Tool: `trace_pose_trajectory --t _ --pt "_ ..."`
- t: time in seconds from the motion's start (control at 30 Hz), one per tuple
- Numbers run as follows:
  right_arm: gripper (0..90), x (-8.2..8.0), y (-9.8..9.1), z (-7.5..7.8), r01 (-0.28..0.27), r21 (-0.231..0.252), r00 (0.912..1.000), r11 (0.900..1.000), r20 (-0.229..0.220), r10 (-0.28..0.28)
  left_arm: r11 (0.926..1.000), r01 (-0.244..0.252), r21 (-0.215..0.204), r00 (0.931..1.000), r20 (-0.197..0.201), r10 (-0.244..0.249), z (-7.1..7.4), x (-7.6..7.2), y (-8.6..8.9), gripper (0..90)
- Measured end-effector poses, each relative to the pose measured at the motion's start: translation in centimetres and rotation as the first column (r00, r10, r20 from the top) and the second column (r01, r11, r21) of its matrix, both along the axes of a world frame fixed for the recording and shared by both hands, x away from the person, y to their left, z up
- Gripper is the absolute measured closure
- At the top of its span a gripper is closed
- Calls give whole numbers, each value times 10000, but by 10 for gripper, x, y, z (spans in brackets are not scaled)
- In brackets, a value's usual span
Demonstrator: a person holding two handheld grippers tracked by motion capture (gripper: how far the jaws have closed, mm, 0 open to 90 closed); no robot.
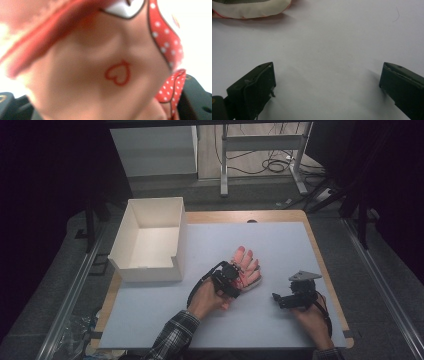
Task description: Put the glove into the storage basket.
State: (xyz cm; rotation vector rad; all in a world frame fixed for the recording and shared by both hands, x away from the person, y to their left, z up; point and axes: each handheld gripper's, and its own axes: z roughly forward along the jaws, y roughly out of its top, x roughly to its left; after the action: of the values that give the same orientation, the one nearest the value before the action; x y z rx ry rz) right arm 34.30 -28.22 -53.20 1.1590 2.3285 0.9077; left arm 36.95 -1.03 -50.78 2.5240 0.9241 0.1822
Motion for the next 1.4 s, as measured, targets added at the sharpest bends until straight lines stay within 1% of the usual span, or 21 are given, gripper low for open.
trace_pose_trajectory --t 0.03,0.07,0.1,0.2,0.27,0.3,0.37,0.4,0.47,0.63,0.67,0.9,1.13,1.2,1.4 --pt "6 0 0 0 3 1 10000 10000 -1 -3 10000 -10 -89 10000 -35 10 1 1 1 445" --pt "7 0 0 0 -2 6 10000 10000 -1 2 9998 -18 -217 10000 -54 17 1 1 3 480" --pt "7 0 0 0 -2 6 10000 10000 -1 2 9994 -5 -344 9999 -117 1 2 3 5 480" --pt "7 0 0 0 5 20 10000 10000 -15 -5 9961 -80 -878 9990 -448 41 5 8 13 523" --pt "7 0 0 0 8 25 10000 10000 -15 -8 9939 -54 -1099 9990 -443 5 6 9 16 536" --pt "7 0 0 0 5 21 10000 10000 -14 -5 9932 -36 -1162 9993 -370 -7 7 9 17 537" --pt "7 0 0 0 1 18 10000 10000 -7 -1 9934 -90 -1146 9999 -143 74 9 9 18 539" --pt "7 0 0 0 -3 15 10000 10000 -2 3 9921 -163 -1244 9999 -65 156 11 9 19 539" --pt "7 0 0 0 -8 13 10000 10000 5 8 9914 -192 -1291 9998 -124 178 15 11 20 540" --pt "7 0 0 0 -15 4 10000 10000 9 15 9905 -262 -1348 9996 53 272 28 12 24 537" --pt "7 0 0 0 -15 5 10000 10000 14 15 9901 -295 -1372 9995 32 302 32 14 26 535" --pt "7 0 0 0 5 11 10000 10000 -6 -5 9901 -335 -1361 9994 -102 324 41 17 31 526" --pt "7 0 0 0 6 18 10000 10000 -4 -6 9908 -390 -1295 9992 -6 392 52 20 36 523" --pt "7 0 0 0 0 8 10000 10000 6 0 9902 -465 -1321 9988 94 482 57 21 38 519" --pt "7 0 0 0 3 11 10000 10000 -3 -3 9903 -525 -1283 9984 147 548 65 24 42 518"
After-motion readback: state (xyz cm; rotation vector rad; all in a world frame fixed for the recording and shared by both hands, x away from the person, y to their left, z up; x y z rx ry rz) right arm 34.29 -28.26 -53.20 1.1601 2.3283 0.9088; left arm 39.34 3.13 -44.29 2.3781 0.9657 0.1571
